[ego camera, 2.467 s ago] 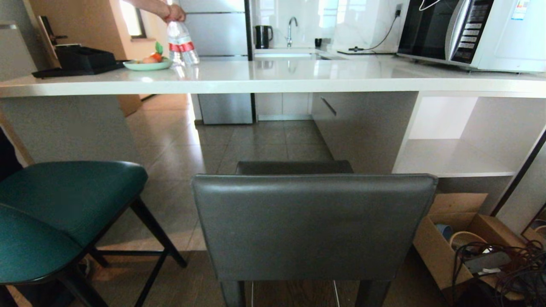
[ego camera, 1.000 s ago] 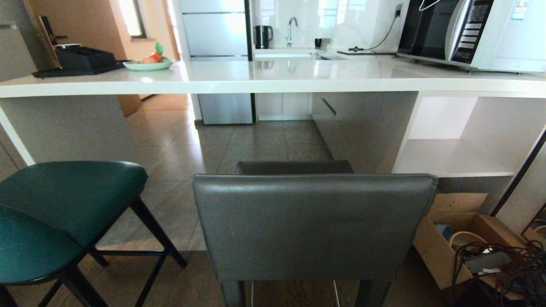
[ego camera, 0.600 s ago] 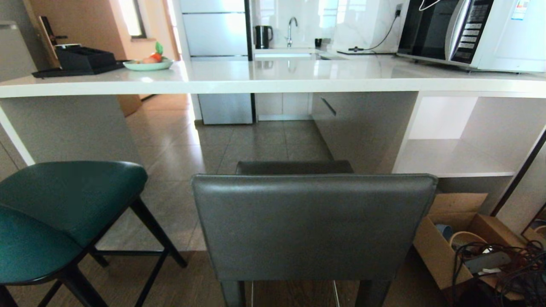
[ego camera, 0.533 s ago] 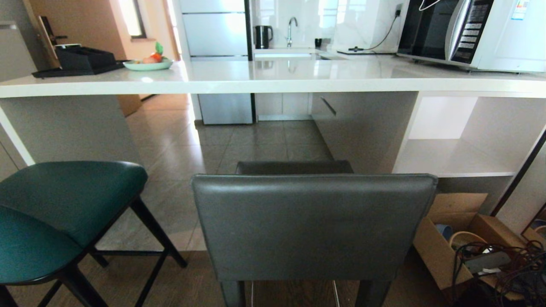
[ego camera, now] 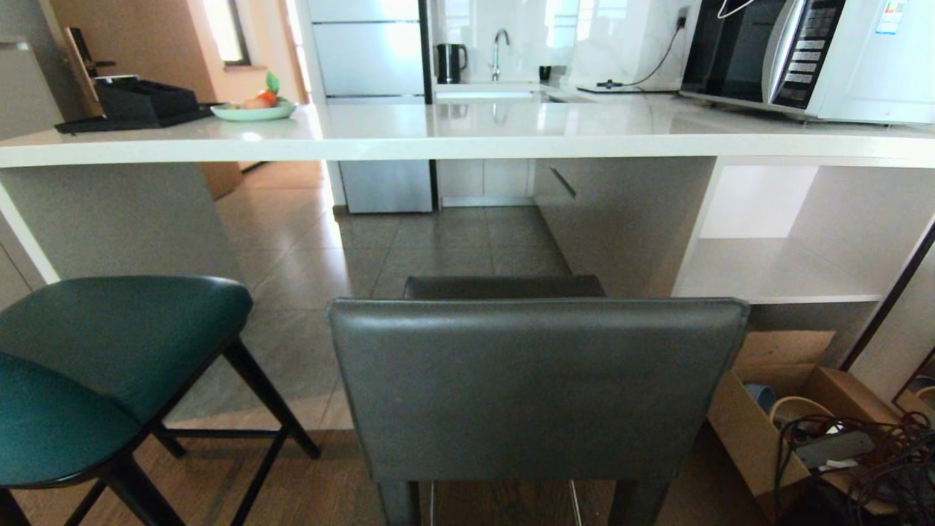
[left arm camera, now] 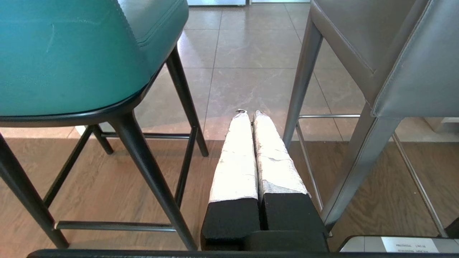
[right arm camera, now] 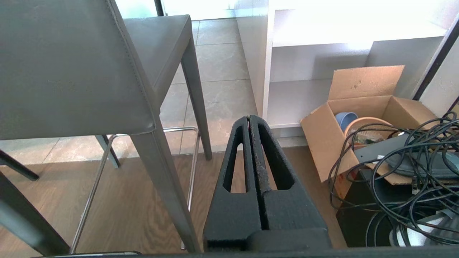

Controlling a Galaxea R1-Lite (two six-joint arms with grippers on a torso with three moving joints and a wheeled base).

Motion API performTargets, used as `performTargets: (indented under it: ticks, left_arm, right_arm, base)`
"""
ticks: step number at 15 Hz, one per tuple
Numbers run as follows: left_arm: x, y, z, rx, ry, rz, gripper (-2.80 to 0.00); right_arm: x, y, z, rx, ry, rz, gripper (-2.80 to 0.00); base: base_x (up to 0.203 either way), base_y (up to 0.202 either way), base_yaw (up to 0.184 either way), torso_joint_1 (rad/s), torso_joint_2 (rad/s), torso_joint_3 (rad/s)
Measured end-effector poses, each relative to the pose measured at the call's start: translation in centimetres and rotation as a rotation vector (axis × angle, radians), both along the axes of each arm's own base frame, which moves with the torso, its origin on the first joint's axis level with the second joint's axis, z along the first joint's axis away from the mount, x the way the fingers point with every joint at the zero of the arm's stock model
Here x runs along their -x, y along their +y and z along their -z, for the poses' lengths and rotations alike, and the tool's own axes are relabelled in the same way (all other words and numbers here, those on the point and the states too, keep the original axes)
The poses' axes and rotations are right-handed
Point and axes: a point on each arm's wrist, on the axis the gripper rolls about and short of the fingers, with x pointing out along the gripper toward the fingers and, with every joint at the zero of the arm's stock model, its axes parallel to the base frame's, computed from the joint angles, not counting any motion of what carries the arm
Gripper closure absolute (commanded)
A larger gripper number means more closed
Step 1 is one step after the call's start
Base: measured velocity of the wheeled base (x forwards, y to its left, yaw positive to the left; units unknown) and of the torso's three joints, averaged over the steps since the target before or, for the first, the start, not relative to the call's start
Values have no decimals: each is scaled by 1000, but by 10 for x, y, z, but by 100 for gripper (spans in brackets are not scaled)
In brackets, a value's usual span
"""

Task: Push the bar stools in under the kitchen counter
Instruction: Push the blue chair back under the dining table

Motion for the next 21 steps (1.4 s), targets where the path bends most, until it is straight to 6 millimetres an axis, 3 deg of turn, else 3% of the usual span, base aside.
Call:
performTargets:
  ticks: [10,14,21]
  left_arm:
    - [0,0,0,0,0,0,0]
    - [0,0,0,0,0,0,0]
    - [0,0,0,0,0,0,0]
  right_arm:
    - [0,0,0,0,0,0,0]
    - [0,0,0,0,0,0,0]
    - [0,0,0,0,0,0,0]
  base:
    - [0,0,0,0,0,0]
    - [-135,0,2,3,5,4]
    - [0,0,0,0,0,0]
